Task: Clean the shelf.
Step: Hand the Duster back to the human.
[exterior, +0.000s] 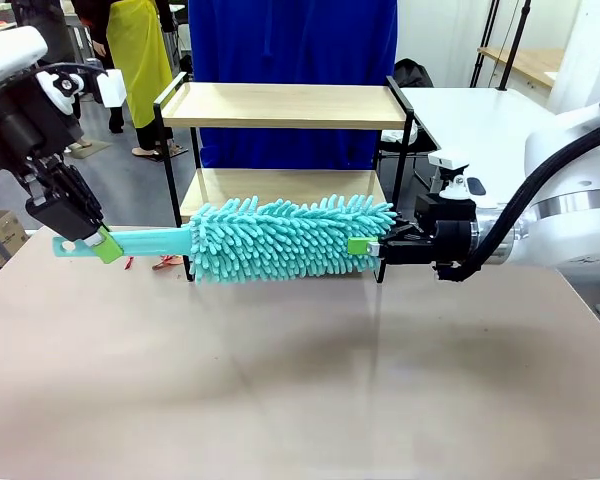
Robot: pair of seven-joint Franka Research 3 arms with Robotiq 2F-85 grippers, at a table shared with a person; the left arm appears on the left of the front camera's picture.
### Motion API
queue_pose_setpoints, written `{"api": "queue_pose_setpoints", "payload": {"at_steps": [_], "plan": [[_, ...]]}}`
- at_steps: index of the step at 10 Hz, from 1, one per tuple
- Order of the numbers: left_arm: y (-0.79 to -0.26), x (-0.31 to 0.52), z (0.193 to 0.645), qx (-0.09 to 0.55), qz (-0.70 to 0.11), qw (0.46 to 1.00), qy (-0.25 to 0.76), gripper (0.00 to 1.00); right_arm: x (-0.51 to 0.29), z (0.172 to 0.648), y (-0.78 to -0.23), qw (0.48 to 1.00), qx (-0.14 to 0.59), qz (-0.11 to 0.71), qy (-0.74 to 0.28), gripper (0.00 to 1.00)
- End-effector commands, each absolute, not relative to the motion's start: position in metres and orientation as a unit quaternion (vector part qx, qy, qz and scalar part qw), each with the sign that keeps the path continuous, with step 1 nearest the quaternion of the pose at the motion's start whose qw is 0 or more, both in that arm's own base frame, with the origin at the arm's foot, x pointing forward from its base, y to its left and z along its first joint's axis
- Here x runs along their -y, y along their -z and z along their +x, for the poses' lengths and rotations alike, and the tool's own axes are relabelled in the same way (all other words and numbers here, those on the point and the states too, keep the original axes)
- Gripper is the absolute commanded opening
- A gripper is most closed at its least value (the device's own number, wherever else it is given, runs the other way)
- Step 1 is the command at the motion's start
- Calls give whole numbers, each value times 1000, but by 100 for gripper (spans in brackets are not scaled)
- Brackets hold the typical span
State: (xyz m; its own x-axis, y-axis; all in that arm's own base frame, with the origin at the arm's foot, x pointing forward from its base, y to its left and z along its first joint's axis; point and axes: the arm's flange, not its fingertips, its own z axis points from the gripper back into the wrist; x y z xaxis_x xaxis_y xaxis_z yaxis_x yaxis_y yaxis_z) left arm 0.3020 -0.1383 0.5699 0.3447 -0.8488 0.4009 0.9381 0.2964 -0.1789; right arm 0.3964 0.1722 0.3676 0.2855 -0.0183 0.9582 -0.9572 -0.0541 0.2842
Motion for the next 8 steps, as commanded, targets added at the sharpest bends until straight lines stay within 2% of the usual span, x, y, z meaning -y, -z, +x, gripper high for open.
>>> {"api": "queue_pose_setpoints", "payload": {"at_steps": [1, 2, 3, 8], "plan": [[-571, 138, 301, 119, -199, 796, 559, 13, -174, 401, -368, 530, 421, 589, -440, 0], [-571, 138, 301, 119, -199, 796, 559, 13, -174, 400, -367, 531, 417, 588, -446, 36], [-571, 138, 301, 119, -199, 796, 559, 13, -175, 400, -368, 529, 414, 588, -450, 0], [-571, 138, 301, 119, -199, 796, 559, 13, -174, 398, -368, 528, 417, 573, -467, 0]]}}
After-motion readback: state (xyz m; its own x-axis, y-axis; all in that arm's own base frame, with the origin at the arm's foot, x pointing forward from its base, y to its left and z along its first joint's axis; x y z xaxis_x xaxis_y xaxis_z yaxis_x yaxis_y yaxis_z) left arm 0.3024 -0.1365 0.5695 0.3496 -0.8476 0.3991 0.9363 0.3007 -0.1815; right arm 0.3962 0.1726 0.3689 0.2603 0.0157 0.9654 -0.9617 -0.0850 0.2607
